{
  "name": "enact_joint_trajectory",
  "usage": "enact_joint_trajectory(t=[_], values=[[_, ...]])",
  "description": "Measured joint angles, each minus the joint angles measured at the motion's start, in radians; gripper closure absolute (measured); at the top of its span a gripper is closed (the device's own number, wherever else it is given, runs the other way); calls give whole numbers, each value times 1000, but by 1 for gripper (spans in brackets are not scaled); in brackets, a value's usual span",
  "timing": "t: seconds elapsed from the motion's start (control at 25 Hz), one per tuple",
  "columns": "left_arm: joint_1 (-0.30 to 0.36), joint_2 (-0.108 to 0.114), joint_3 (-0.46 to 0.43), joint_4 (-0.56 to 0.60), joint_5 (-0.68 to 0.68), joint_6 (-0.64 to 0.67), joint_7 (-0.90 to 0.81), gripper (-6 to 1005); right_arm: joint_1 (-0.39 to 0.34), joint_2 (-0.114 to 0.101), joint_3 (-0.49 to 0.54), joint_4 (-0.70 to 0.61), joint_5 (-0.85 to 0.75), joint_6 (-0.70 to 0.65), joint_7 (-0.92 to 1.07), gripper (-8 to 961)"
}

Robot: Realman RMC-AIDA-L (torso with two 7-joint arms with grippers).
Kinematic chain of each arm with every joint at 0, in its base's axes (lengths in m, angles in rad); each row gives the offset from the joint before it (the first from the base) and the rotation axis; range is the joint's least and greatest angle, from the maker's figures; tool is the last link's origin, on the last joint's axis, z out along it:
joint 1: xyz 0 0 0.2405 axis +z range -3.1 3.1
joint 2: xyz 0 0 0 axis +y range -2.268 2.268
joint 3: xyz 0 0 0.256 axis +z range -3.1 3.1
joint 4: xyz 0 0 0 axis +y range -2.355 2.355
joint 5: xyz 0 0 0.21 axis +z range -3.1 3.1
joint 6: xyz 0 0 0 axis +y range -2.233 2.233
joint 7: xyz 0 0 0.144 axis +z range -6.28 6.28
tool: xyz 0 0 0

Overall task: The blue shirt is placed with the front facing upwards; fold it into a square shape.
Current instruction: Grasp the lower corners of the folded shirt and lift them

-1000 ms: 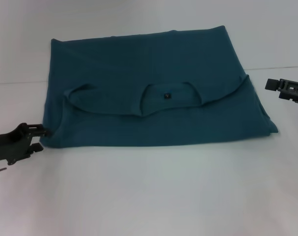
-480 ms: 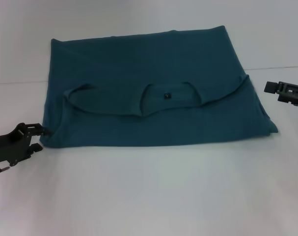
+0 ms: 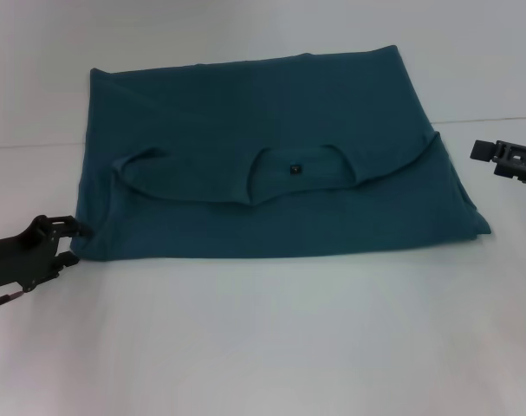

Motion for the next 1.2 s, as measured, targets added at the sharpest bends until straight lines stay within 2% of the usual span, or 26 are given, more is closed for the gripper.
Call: enact_joint_trajectory(t=[0.92, 1.2], values=[[-26, -1, 6, -48, 4, -50, 6, 480, -2, 0, 6, 1, 2, -2, -2, 100], [-59, -1, 7, -69, 3, -68, 20, 480, -2, 0, 6, 2, 2, -6, -2, 104]])
